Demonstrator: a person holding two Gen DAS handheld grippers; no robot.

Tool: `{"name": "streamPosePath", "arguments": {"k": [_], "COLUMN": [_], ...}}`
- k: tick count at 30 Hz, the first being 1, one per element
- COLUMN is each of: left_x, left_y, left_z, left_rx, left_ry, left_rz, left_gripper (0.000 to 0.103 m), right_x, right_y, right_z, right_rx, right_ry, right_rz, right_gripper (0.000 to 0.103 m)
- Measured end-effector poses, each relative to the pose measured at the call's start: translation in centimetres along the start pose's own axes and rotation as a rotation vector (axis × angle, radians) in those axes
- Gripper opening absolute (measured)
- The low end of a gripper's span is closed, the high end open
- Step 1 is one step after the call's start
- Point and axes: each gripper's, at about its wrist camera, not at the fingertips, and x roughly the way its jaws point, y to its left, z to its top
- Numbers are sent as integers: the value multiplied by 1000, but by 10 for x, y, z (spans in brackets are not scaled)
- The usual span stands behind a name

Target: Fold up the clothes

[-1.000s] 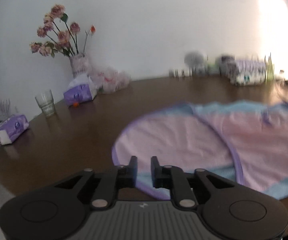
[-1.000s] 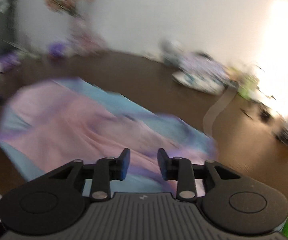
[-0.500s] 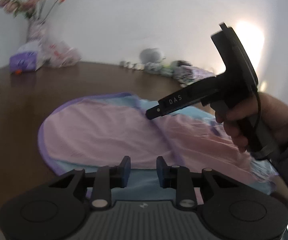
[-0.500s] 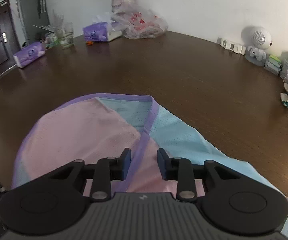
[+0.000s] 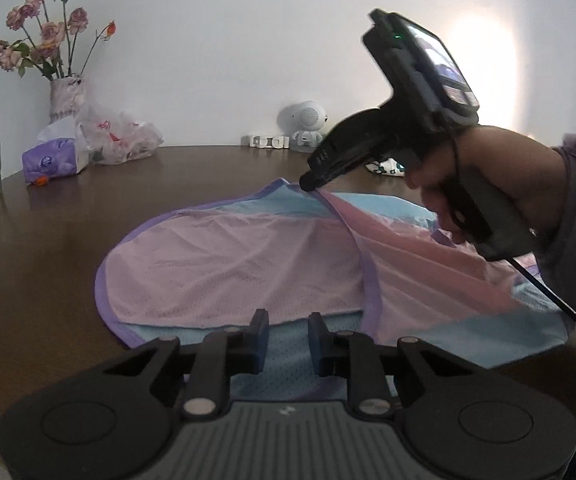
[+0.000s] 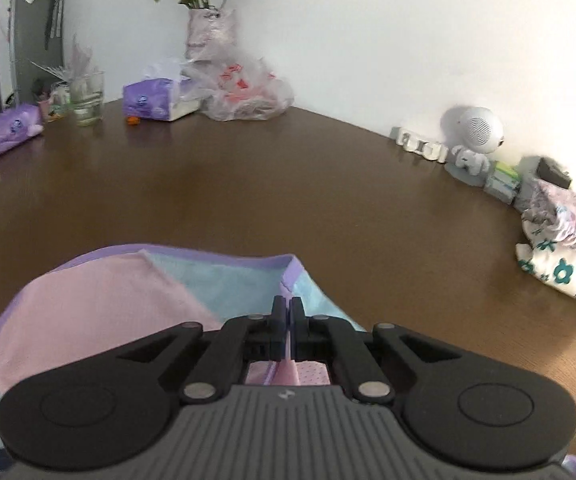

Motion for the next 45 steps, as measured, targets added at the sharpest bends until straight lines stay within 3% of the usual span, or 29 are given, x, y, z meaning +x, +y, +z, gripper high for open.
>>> {"name": "streamPosePath", "arguments": {"k": [2,6,8,10,12,16,20,24,26,28,36,38,40,43,45], "left_x": [0,-6,-16,-22,-20,-5,1,6,6,8,8,9,8,8,9], "left_y": [7,29,36,35,28,15,5,4,3,1,-11,-12,-14,-14,-12], "left_z": [1,5,5,6,7,9,6,0,0,-2,1,1,-1,-1,0], "left_rx": [-24,-143,-177,-170,-149,-118,-72,-50,-32,-11,71,84,103,107,101], "left_ry": [5,10,-44,-71,-60,-20,-7,20,21,16,42,40,34,31,34], "left_rz": [-22,-136,-247,-314,-330,-351,-330,-266,-254,-244,-194,-189,-182,-179,-184], "left_gripper": [20,24,32,40,43,43,43,42,42,42,40,40,40,40,40], "right_x": [15,14,-11,-46,-74,-106,-116,-109,-96,-87,-93,-91,-84,-78,-76], "right_y": [4,-6,-22,-35,-53,-103,-118,-112,-105,-96,-136,-137,-134,-145,-161], "right_z": [-4,-16,-16,-19,-25,-56,-88,-103,-104,-104,-93,-94,-96,-102,-107], "right_rx": [-41,-23,42,38,54,208,280,333,330,306,345,331,315,412,537], "right_ry": [44,-1,-46,-99,-123,-51,-1,22,65,83,-46,-76,-40,-5,-4], "right_rz": [12,45,76,54,3,27,48,173,193,216,13,13,27,12,79], "right_gripper": [2,7,9,28,36,35,36,36,34,2,1,3,7,11,17]}}
